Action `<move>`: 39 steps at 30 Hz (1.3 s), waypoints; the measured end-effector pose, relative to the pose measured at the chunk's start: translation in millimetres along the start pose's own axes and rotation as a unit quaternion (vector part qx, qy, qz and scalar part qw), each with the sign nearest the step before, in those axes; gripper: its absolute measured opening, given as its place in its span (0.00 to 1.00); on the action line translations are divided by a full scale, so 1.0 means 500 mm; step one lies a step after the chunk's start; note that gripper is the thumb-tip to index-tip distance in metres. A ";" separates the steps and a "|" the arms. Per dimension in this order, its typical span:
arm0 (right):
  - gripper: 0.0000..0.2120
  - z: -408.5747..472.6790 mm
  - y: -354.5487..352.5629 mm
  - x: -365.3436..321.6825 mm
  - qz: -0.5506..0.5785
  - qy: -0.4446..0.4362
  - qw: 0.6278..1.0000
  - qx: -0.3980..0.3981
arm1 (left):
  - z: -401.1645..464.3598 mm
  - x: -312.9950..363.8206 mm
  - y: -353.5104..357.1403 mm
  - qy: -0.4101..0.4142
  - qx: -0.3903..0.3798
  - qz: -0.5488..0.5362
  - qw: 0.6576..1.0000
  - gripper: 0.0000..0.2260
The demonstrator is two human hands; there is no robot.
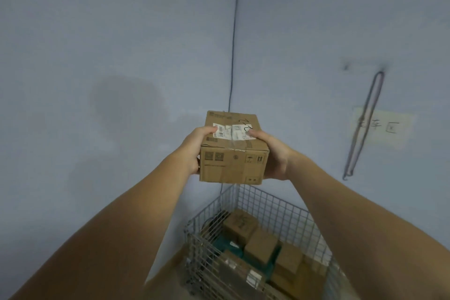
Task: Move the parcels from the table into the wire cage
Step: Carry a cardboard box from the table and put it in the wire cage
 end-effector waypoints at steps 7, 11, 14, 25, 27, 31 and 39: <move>0.38 0.077 -0.238 0.065 0.013 0.038 0.992 0.117 | 0.231 -0.063 0.197 -0.053 -0.113 0.049 0.991 0.21; 0.38 0.093 -0.372 0.139 0.045 0.056 0.980 0.188 | 0.349 -0.133 0.334 -0.083 -0.178 0.082 0.977 0.20; 0.39 0.099 -0.471 0.215 0.050 0.076 0.972 0.217 | 0.418 -0.226 0.425 -0.114 -0.218 0.118 0.962 0.25; 0.40 0.273 -0.816 0.473 0.088 0.119 0.952 0.266 | 0.714 -0.501 0.704 -0.152 -0.257 0.129 0.946 0.19; 0.37 0.312 -0.861 0.526 0.104 0.112 0.953 0.262 | 0.763 -0.548 0.743 -0.147 -0.266 0.148 0.941 0.19; 0.28 0.403 -0.908 0.661 0.141 0.124 0.944 0.271 | 0.865 -0.683 0.758 -0.167 -0.250 0.205 0.931 0.30; 0.36 0.568 -0.864 1.113 0.122 0.282 0.907 0.287 | 1.060 -1.113 0.665 -0.219 -0.231 0.331 0.888 0.19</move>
Point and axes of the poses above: each hand's wrist, its own z-axis towards the middle knuckle, its own y-axis out of the palm, x = y × z, the point moved 9 cm from there along z, towards the middle knuckle, and after that the axes turned 14 degrees about -z, right-handed, at the moved point
